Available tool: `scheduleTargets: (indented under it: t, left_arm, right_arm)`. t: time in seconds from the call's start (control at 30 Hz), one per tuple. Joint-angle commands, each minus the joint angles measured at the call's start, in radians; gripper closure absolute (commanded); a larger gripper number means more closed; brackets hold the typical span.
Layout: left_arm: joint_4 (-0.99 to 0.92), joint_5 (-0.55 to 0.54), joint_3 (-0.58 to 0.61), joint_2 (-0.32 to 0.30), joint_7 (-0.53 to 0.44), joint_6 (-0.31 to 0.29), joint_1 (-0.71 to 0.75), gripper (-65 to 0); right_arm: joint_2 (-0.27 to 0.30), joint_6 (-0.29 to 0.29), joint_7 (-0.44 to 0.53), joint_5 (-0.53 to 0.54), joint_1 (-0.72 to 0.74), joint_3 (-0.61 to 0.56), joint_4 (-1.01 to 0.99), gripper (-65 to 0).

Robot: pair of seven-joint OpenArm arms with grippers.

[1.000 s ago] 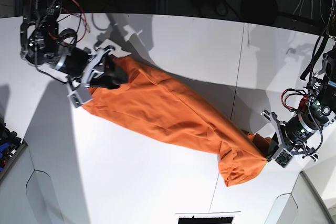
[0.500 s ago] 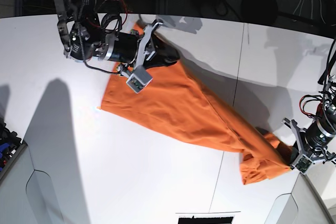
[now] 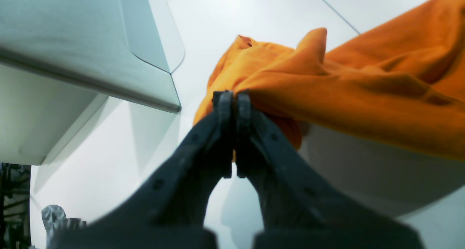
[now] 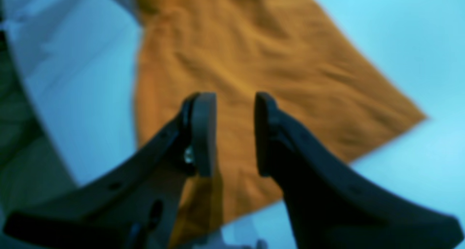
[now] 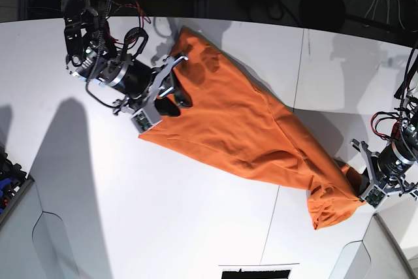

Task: Layout the t-shirt on the table in an organized manner, then fold the t-shirt properly
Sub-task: 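Drag the shirt end with the right gripper across the table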

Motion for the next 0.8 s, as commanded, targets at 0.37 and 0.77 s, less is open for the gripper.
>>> scheduleTargets:
  t: [0.37, 0.77]
  left_arm:
    - [0.009, 0.005, -0.014, -0.011, -0.036, 0.061, -0.04, 0.0]
    - [0.009, 0.005, -0.014, -0.011, -0.022, 0.061, -0.04, 0.0]
  right_arm:
    - [0.0, 0.085, -0.097, 0.093, 0.01, -0.154, -0.001, -37.8]
    - [0.0, -0.112, 0.011, -0.319, 0.011, -0.407, -0.122, -36.8]
